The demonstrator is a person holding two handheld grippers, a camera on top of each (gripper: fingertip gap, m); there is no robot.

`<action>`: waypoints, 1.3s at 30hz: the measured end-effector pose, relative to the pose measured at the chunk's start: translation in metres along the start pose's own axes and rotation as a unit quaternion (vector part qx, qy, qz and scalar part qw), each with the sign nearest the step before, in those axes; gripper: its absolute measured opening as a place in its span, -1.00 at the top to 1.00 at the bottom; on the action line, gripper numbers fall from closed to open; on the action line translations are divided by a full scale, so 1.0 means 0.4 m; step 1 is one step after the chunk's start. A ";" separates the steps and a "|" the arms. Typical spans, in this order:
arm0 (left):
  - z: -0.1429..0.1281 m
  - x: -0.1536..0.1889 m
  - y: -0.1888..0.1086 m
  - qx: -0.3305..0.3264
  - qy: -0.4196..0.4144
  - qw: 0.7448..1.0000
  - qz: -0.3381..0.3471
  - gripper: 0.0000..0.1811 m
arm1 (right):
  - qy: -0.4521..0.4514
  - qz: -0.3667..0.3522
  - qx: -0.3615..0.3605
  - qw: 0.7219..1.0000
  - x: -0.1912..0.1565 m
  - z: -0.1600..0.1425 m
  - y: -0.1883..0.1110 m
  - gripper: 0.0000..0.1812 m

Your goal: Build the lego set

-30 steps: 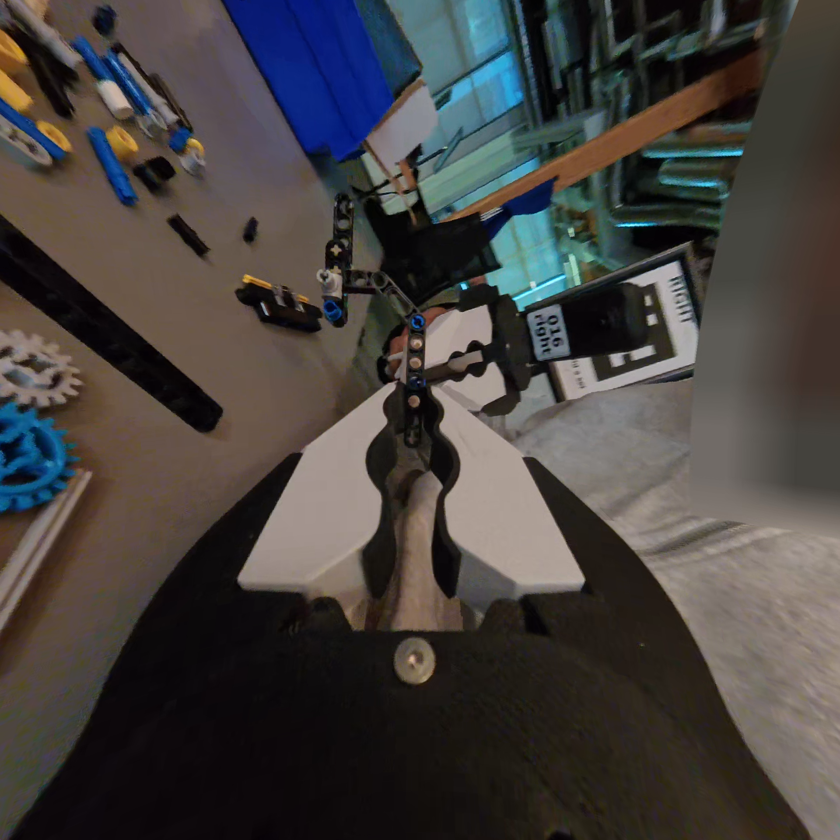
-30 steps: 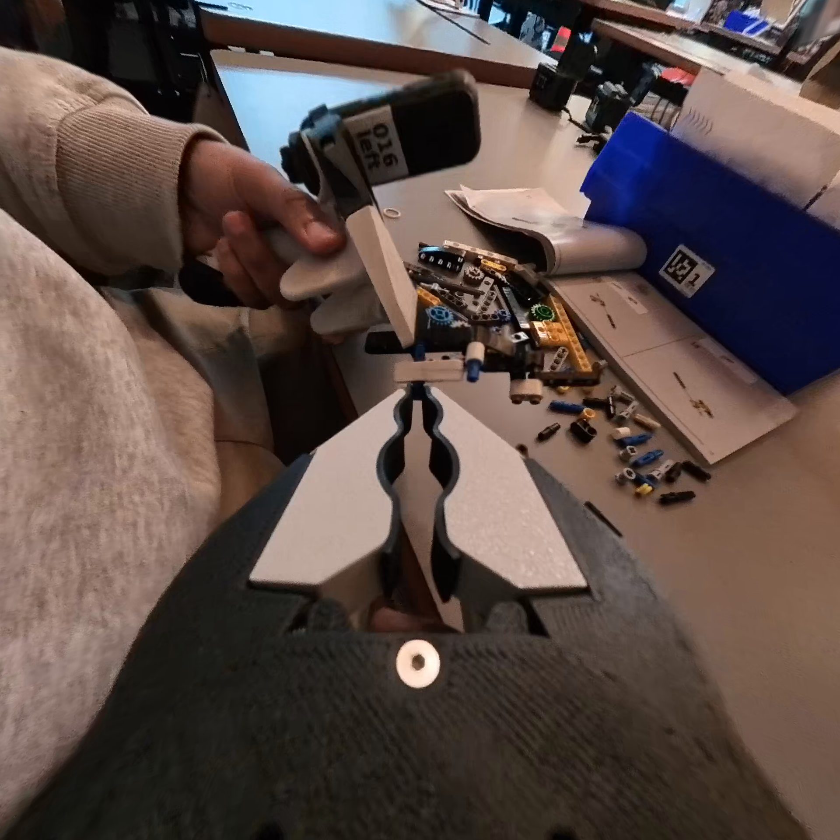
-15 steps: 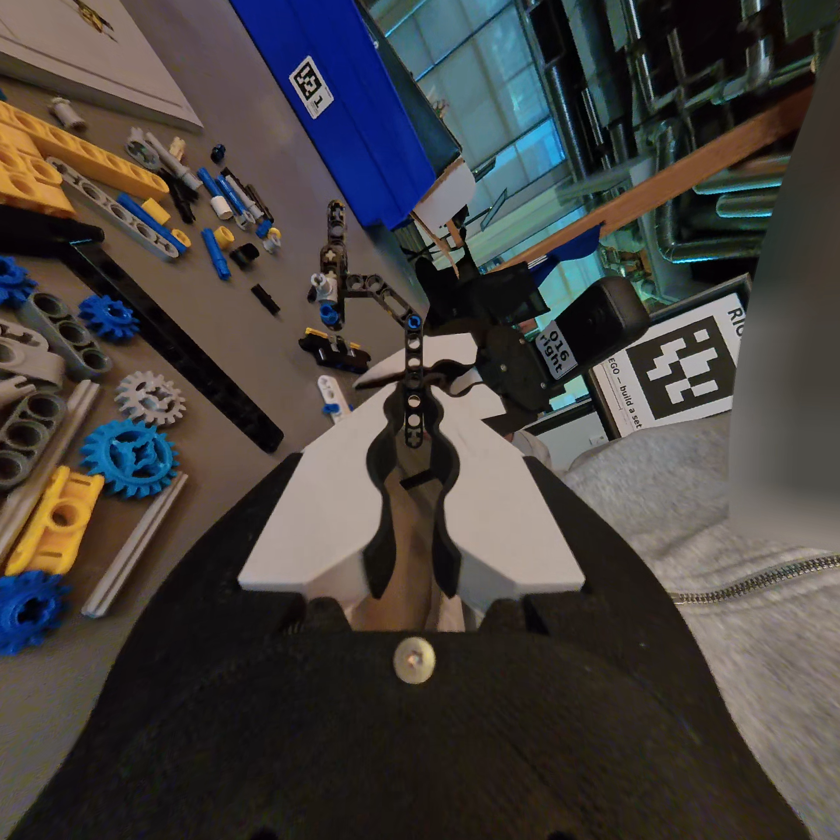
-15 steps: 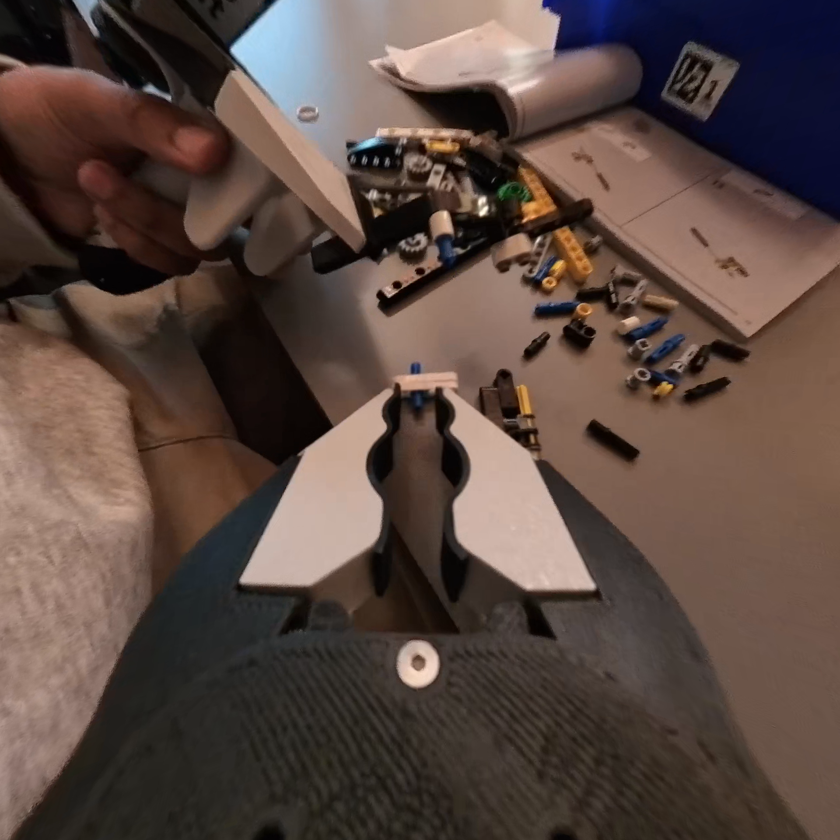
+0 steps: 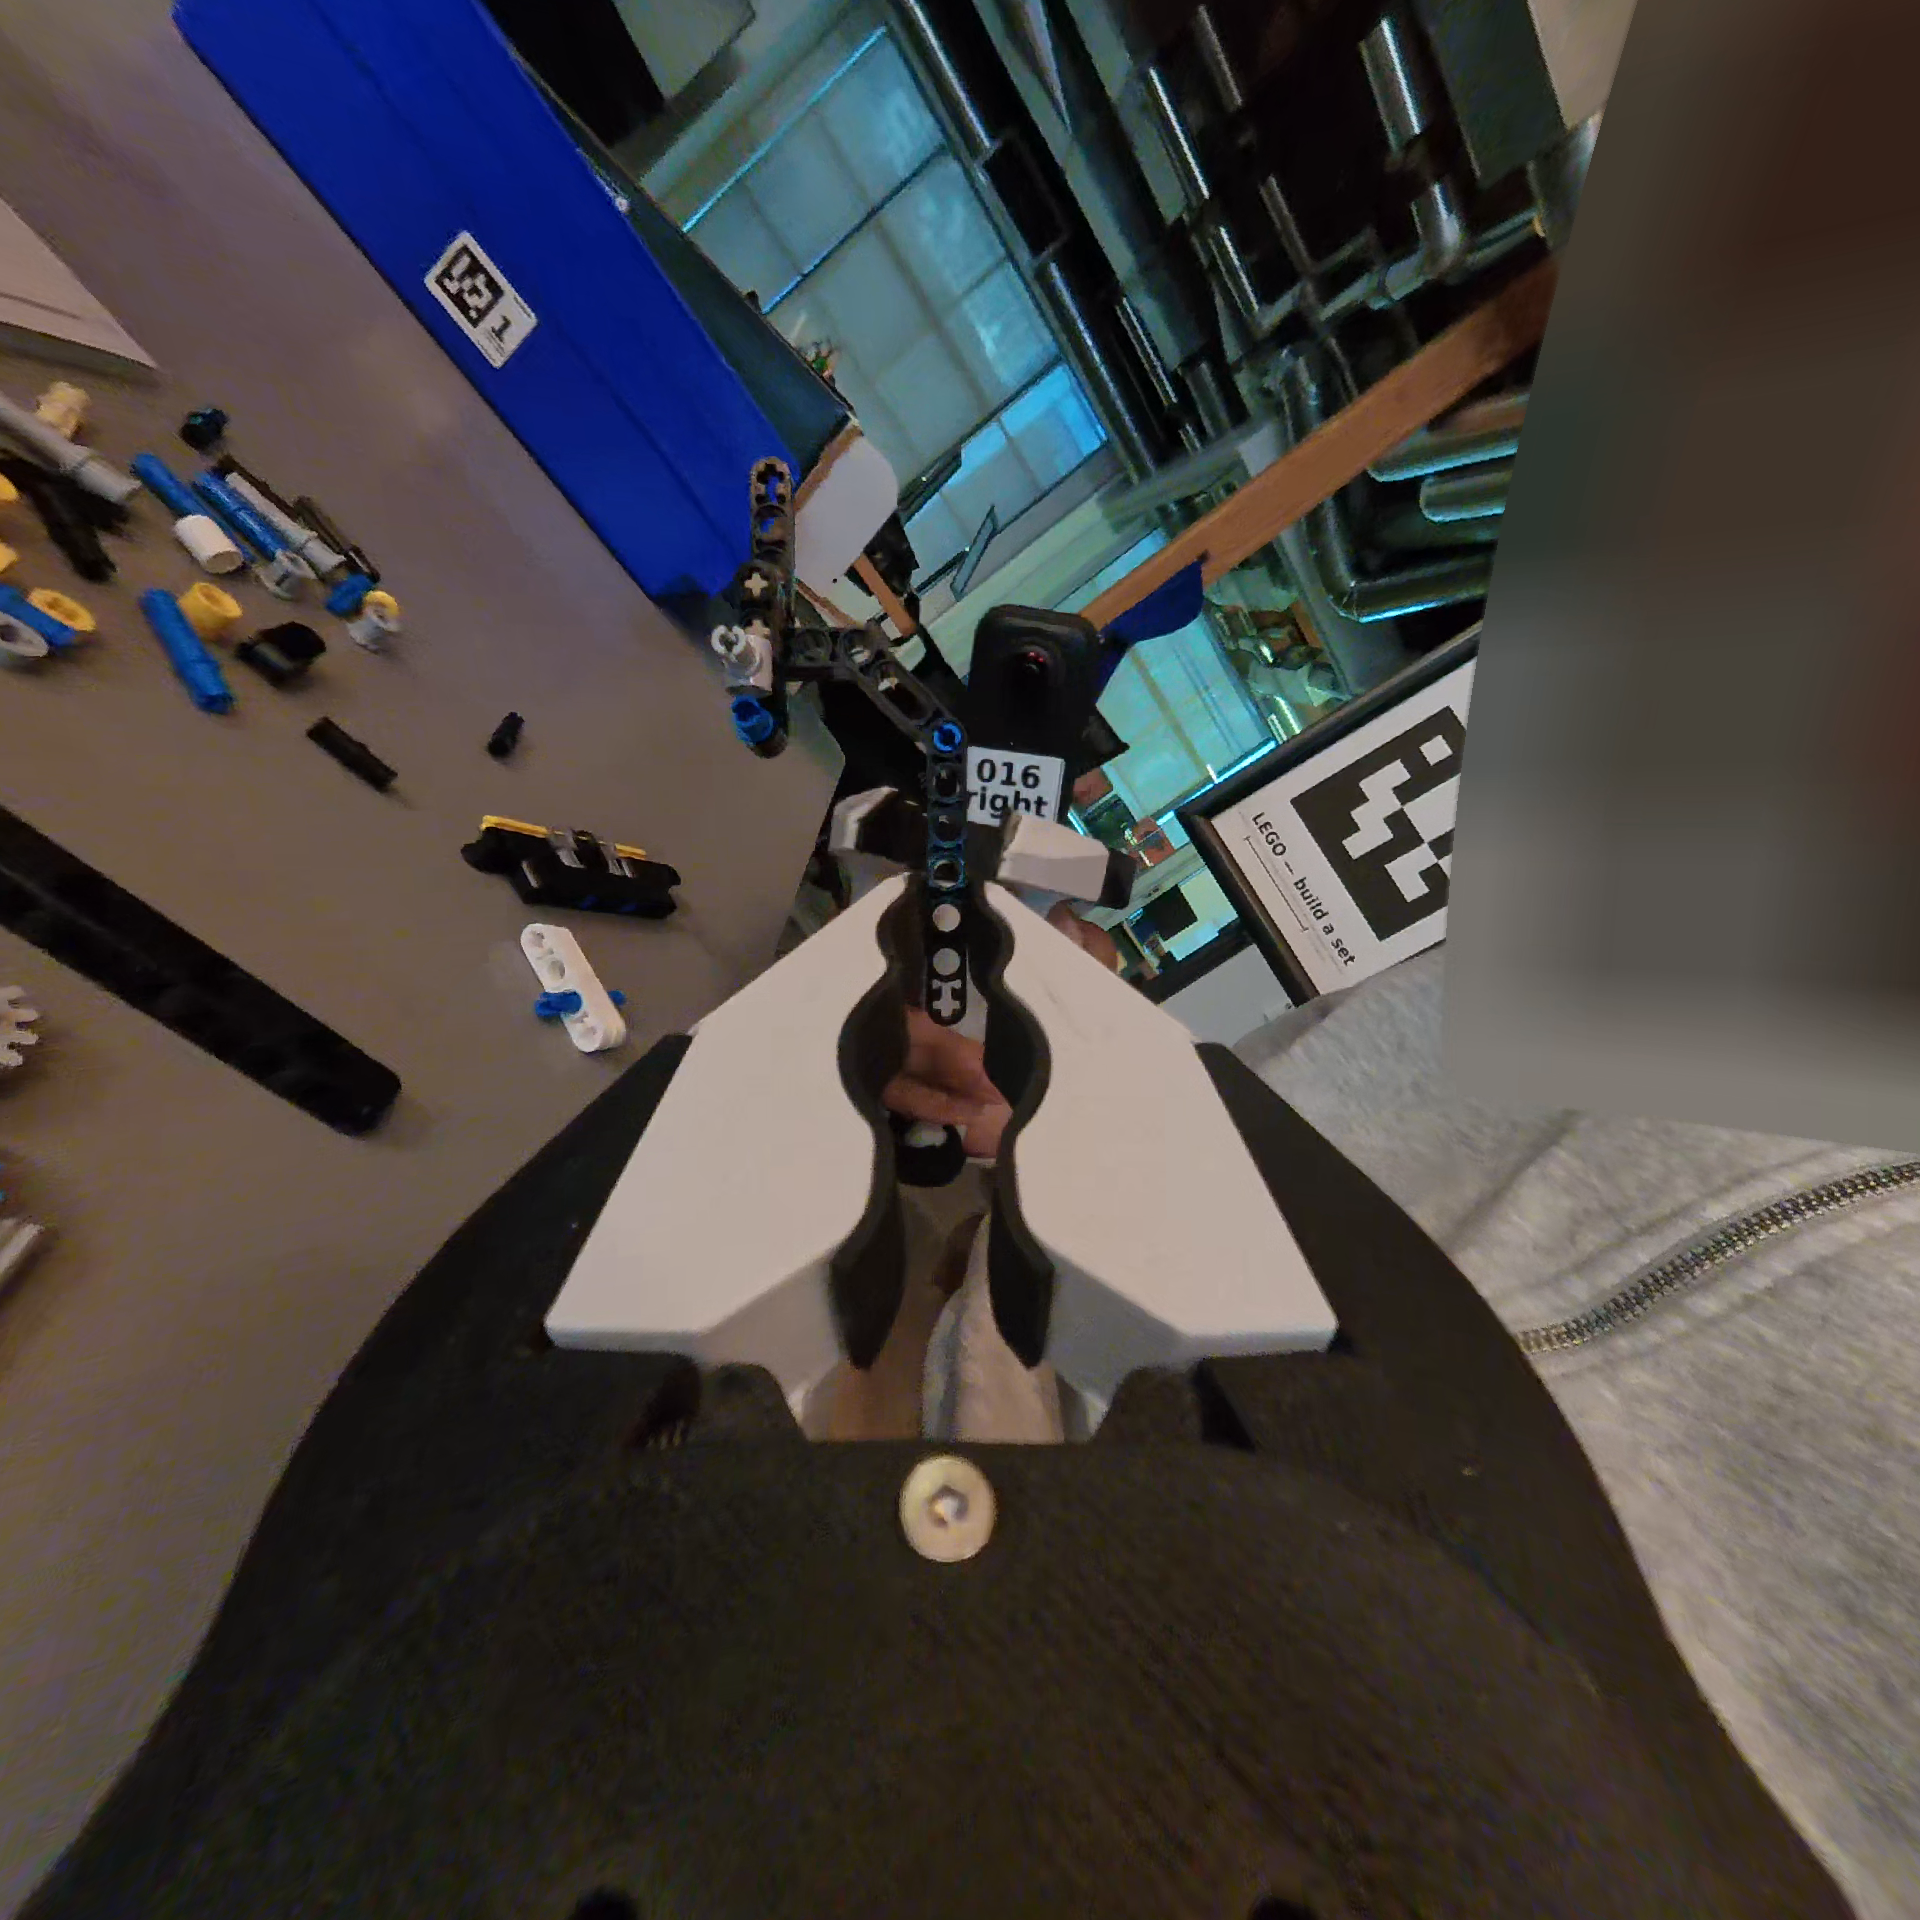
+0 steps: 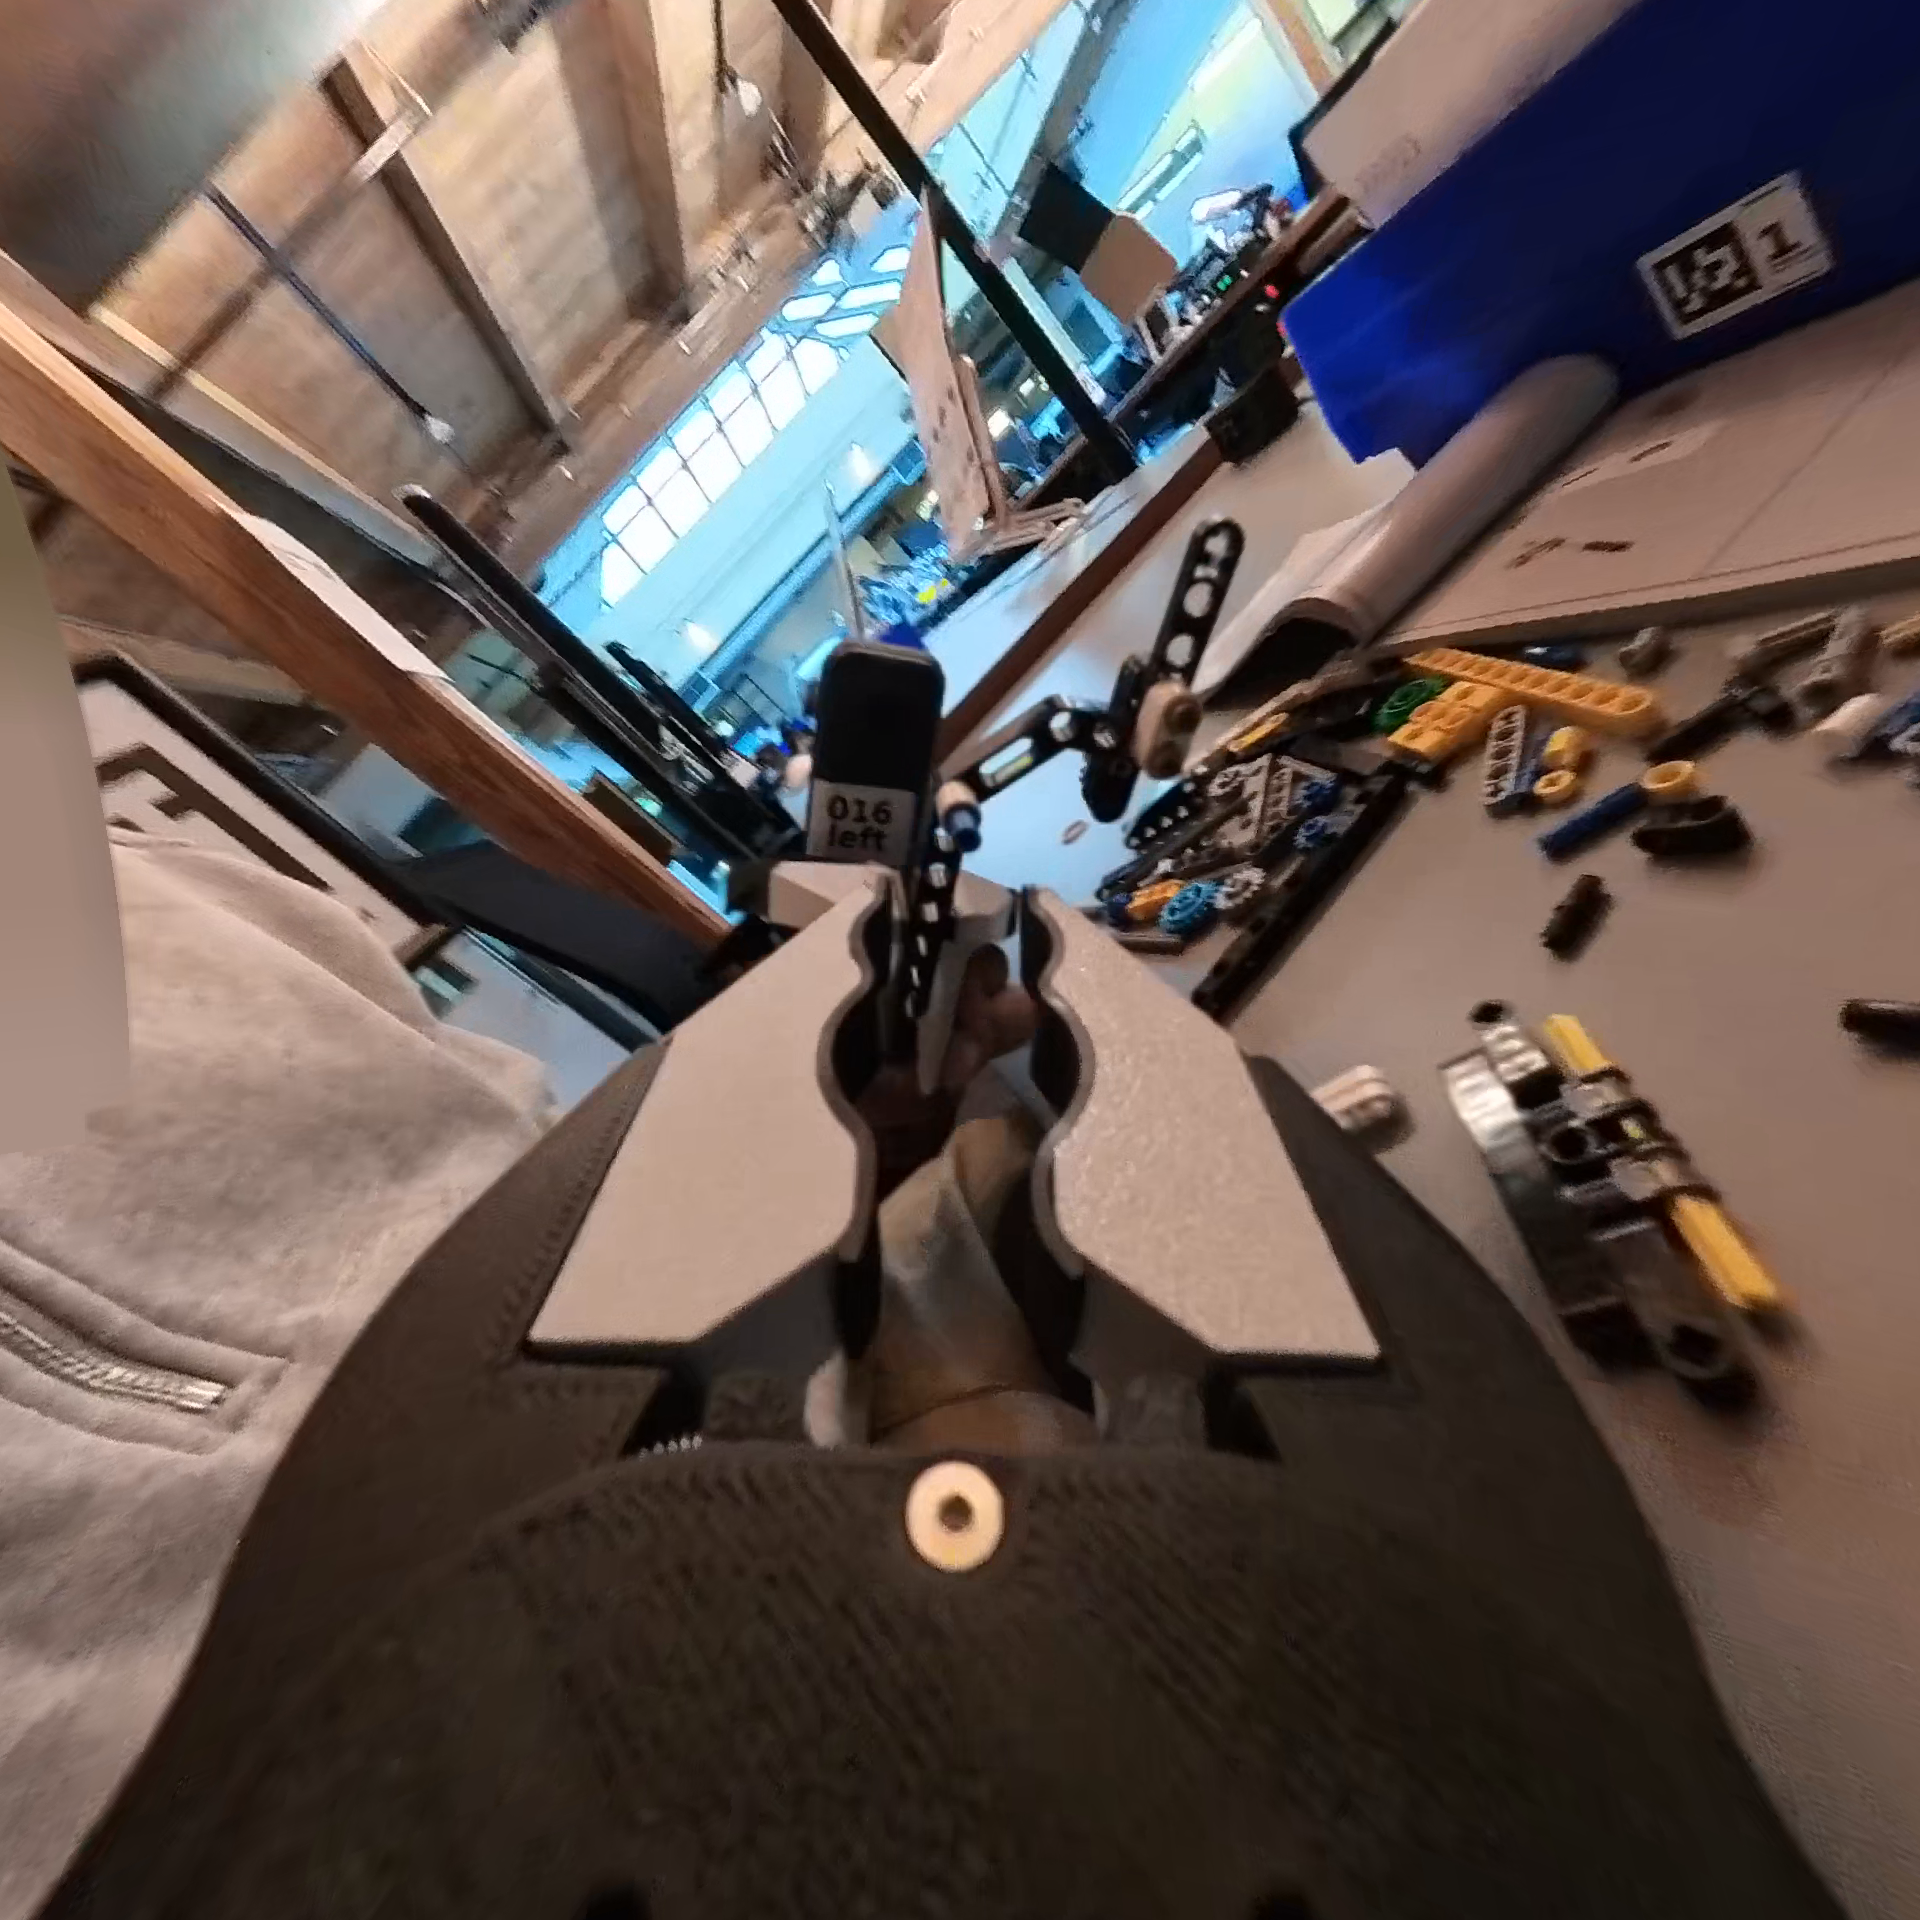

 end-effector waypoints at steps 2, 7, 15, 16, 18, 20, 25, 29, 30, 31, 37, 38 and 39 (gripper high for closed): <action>-0.006 0.000 0.003 -0.008 0.005 1.000 0.006 0.95 | 0.026 0.017 0.018 0.999 -0.001 -0.001 0.000 0.77; -0.015 0.001 0.008 -0.007 0.002 1.000 0.005 0.95 | 0.052 0.022 0.035 0.998 0.009 -0.003 -0.003 0.95; -0.009 0.000 0.000 -0.022 0.000 1.000 -0.010 0.78 | 0.061 0.036 0.005 0.997 0.012 -0.003 -0.004 0.95; -0.011 0.000 0.000 -0.027 0.001 1.000 -0.011 0.84 | 0.063 0.036 0.004 0.997 0.012 -0.004 -0.003 0.96; -0.012 -0.001 -0.001 -0.033 0.004 0.999 -0.011 0.95 | 0.066 0.039 -0.002 0.997 0.012 -0.004 -0.003 0.96; -0.012 -0.003 -0.002 -0.037 0.001 0.999 -0.012 0.95 | 0.068 0.038 -0.009 0.997 0.013 -0.005 -0.003 0.96; -0.008 -0.005 -0.005 -0.039 -0.006 0.999 -0.015 0.95 | 0.073 0.043 -0.031 0.996 0.014 -0.010 -0.001 0.95; -0.004 -0.006 -0.008 -0.051 0.001 0.999 -0.014 0.95 | 0.067 0.040 -0.037 0.996 0.012 -0.012 0.002 0.95; -0.004 -0.007 -0.008 -0.051 0.002 0.999 -0.014 0.95 | 0.068 0.039 -0.037 0.996 0.013 -0.013 0.002 0.95; -0.004 -0.007 -0.008 -0.051 0.003 0.999 -0.014 0.95 | 0.070 0.039 -0.037 0.996 0.014 -0.014 0.002 0.95; -0.008 -0.012 -0.007 -0.050 -0.002 0.999 -0.013 0.95 | 0.073 0.037 -0.040 0.996 0.017 -0.015 0.001 0.95; -0.008 -0.013 -0.007 -0.049 -0.004 0.999 -0.012 0.95 | 0.072 0.036 -0.039 0.996 0.017 -0.015 0.001 0.96; -0.009 -0.014 -0.007 -0.048 -0.005 0.999 -0.012 0.94 | 0.072 0.037 -0.038 0.996 0.017 -0.015 0.001 0.95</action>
Point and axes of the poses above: each gripper's, where its closed fingertips meet, y out along the fingers, z out of its top, x = y × z across the jaws, the point moved 10 cm from there along -y, back along the fingers, and after that the axes turned 13 degrees about x, right-handed, at the moved point
